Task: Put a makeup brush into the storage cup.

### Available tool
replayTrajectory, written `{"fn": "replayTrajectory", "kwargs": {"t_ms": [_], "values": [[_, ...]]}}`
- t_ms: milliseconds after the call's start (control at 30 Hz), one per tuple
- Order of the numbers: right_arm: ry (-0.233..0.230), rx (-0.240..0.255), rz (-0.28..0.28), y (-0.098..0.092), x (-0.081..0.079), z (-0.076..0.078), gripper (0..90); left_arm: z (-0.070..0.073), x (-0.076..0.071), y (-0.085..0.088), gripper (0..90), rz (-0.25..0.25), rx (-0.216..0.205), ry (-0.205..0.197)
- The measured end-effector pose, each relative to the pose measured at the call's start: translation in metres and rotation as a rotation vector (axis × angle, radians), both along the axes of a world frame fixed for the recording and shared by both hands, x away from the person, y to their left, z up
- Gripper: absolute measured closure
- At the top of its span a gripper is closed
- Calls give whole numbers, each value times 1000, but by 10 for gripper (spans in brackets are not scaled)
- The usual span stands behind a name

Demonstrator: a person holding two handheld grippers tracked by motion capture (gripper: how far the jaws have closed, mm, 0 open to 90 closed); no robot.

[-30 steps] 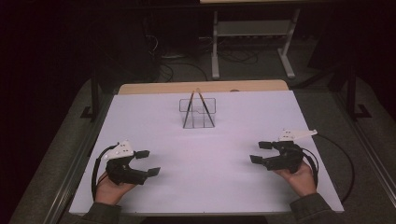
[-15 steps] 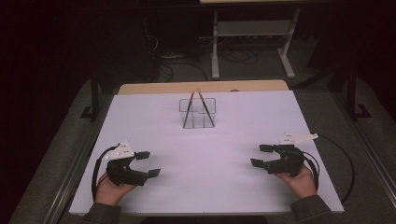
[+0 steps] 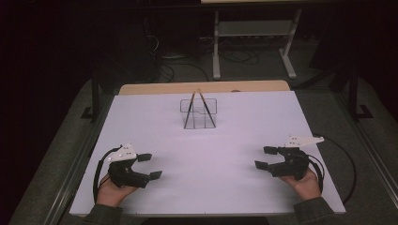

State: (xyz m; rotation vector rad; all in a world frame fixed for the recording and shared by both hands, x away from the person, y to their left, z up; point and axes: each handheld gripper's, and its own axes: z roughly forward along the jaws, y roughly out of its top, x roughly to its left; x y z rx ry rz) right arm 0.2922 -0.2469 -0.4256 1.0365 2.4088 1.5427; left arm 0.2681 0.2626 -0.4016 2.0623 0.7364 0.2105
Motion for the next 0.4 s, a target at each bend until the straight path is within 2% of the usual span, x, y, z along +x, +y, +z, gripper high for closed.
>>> {"fn": "replayTrajectory", "kwargs": {"t_ms": [400], "values": [[-1, 10, 15, 0, -3, -1, 211, 0, 0, 0, 203, -4, 7, -9]]}}
